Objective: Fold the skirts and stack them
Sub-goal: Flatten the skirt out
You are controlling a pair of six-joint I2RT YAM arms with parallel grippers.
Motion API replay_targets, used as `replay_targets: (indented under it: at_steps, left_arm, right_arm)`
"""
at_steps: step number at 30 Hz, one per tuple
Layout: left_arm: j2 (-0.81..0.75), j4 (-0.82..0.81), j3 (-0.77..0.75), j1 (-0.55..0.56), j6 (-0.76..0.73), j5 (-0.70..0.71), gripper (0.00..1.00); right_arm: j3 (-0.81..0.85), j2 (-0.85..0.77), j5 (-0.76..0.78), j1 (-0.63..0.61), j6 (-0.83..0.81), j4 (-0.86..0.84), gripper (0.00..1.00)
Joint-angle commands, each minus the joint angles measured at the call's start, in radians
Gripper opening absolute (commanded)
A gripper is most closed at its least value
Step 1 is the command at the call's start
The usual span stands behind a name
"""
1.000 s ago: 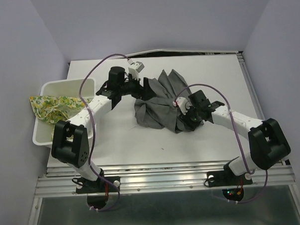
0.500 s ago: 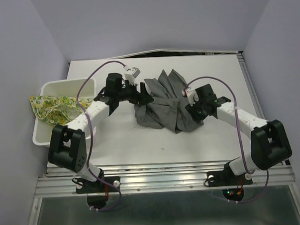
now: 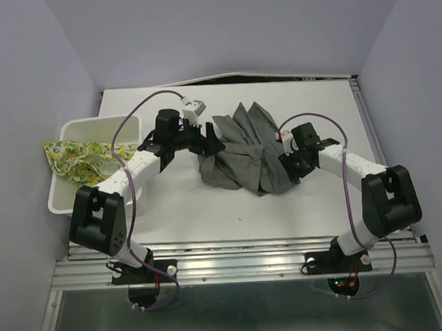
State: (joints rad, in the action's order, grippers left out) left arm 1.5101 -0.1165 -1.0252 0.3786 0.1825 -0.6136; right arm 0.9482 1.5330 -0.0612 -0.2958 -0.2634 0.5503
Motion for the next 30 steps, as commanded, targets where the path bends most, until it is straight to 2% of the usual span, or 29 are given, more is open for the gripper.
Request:
replay_targets:
  at_steps: [1, 3, 4, 5, 10, 13, 14, 15, 17, 19, 21, 24, 30]
  left_arm:
    - [-0.047, -0.038, -0.003, 0.005, -0.049, 0.017, 0.89]
    - [-0.028, -0.016, -0.022, 0.008, -0.086, 0.023, 0.89]
    - [-0.025, -0.012, -0.026, 0.008, -0.133, 0.026, 0.88]
    - [-0.03, -0.012, -0.027, 0.011, -0.161, 0.032, 0.88]
    - [-0.074, -0.012, -0.022, 0.013, -0.305, 0.029, 0.87]
    - [-0.132, 0.034, -0.023, 0.013, -0.472, -0.001, 0.87]
    - [-0.133, 0.037, -0.022, 0.013, -0.472, -0.003, 0.88]
    - [-0.174, 0.044, -0.006, 0.014, -0.564, -0.003, 0.88]
    - [-0.209, 0.07, 0.002, 0.023, -0.564, -0.003, 0.88]
    - [-0.24, 0.135, -0.001, 0.029, -0.821, 0.024, 0.89]
    - [-0.261, 0.178, 0.001, 0.04, -0.92, 0.051, 0.89]
    - [-0.264, 0.199, -0.009, 0.04, -0.972, 0.051, 0.88]
    - [-0.237, 0.181, -0.004, 0.077, -0.949, 0.032, 0.86]
  right_arm:
    - [0.017, 0.015, -0.065, -0.006, 0.018, 0.01, 0.39]
    - [0.018, 0.038, -0.063, -0.006, 0.019, 0.01, 0.24]
    - [0.027, 0.044, -0.062, -0.006, 0.021, 0.011, 0.07]
    - [0.035, 0.044, -0.063, -0.006, 0.026, 0.013, 0.01]
    - [0.145, 0.007, -0.144, 0.026, 0.056, 0.046, 0.01]
    - [0.265, -0.033, -0.295, 0.067, 0.117, 0.057, 0.01]
    - [0.297, -0.04, -0.296, 0.076, 0.137, 0.057, 0.01]
    - [0.329, -0.043, -0.342, 0.076, 0.157, 0.057, 0.01]
    - [0.426, -0.05, -0.388, 0.104, 0.2, 0.057, 0.01]
    - [0.496, -0.068, -0.408, 0.104, 0.252, 0.036, 0.01]
    - [0.54, -0.08, -0.413, 0.115, 0.298, -0.001, 0.01]
    - [0.632, -0.086, -0.416, 0.136, 0.361, -0.032, 0.01]
    - [0.795, -0.074, -0.417, 0.136, 0.466, -0.082, 0.01]
